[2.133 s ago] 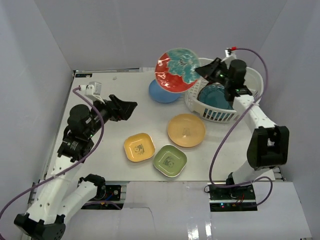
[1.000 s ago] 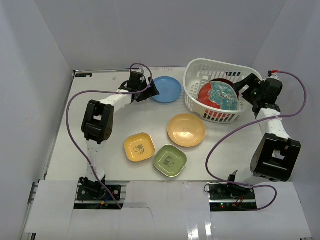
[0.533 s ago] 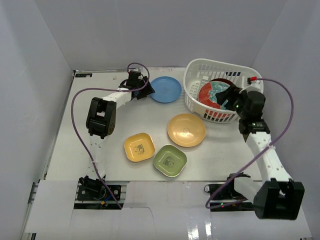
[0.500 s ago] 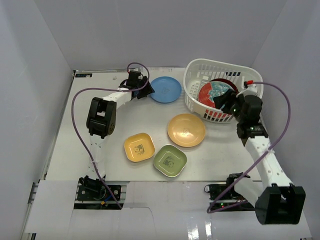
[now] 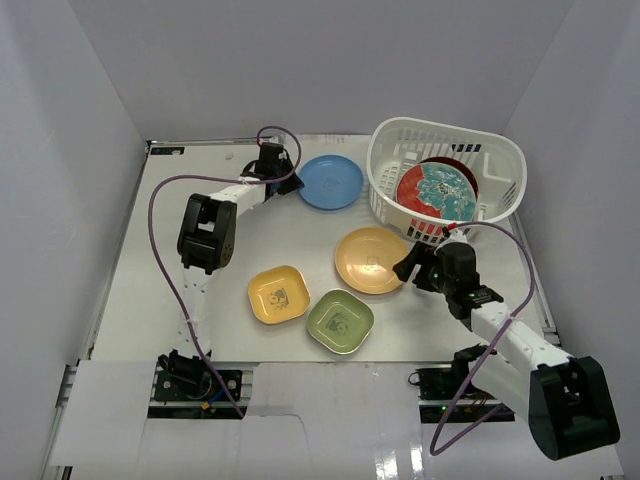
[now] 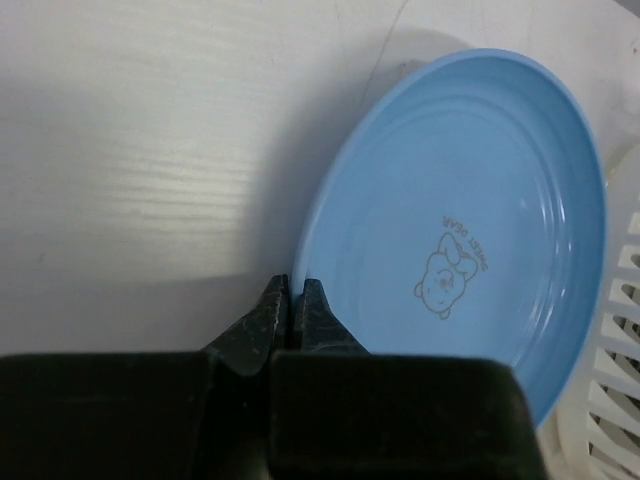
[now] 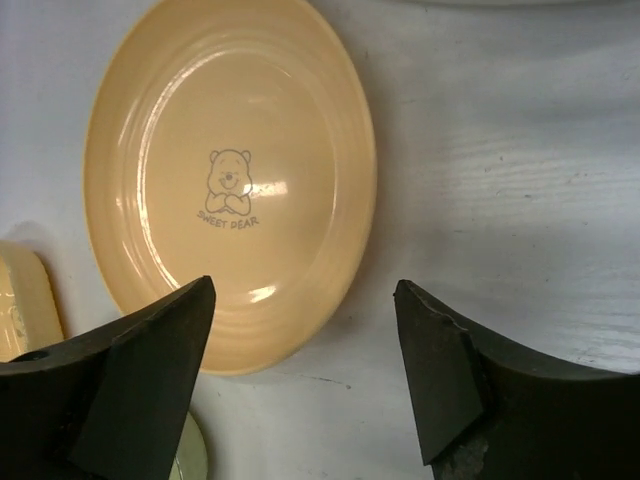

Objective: Place the plates into the plastic bin on the countertop

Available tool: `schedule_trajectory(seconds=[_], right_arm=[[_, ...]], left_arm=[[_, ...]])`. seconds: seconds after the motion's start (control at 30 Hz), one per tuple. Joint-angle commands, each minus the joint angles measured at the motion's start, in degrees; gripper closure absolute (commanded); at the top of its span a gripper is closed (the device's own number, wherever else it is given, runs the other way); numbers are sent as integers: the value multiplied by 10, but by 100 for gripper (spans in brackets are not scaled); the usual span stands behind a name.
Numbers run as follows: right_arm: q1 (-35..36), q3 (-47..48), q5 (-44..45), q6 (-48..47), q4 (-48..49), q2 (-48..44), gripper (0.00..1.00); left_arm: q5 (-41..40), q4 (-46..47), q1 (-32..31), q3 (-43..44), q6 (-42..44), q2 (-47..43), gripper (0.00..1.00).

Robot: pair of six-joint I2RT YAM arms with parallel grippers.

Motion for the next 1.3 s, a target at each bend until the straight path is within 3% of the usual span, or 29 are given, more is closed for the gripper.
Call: schedule_trajectory(seconds=[0.0,0.13,0.23,0.27,0.33,0.4,0.63,0.87,0.93,1.03,1.07,1.1,1.27], right_arm=[[12,-9,22,42,83,39,24],[32,-7,25,67,126,106,37],[50,5,62,75,141,146,47],[56,6,70,78,146,152,65],[72,13,96,86,155,153,84],[84,20,102,92,159,158,92],[191,106,177,73,151,144,92],[209,258,222,8,118,155,92],[203,303,270,-29,99,151,92],[147,343,283,-53,60,142,92],[63,354,235,-43,37,139,92],[62,354,235,-38,36,137,92],[-73,354,193,-45,13,140,92]], left_arm=[[-28,-26,12,-62,35,-74,100],[-13,17,35,-170,32,-190,100],[0,25,41,-203,27,-248,100],[6,28,42,-225,26,-290,100],[14,39,42,-250,25,-334,100],[18,47,42,-287,16,-403,100],[21,59,45,-370,-15,-596,100],[38,58,44,-375,-30,-690,100],[48,57,44,-374,-35,-704,100],[71,59,39,-369,-48,-707,100],[72,59,31,-365,-52,-705,100],[72,59,25,-365,-53,-702,100],[55,59,-20,-345,-48,-666,100]])
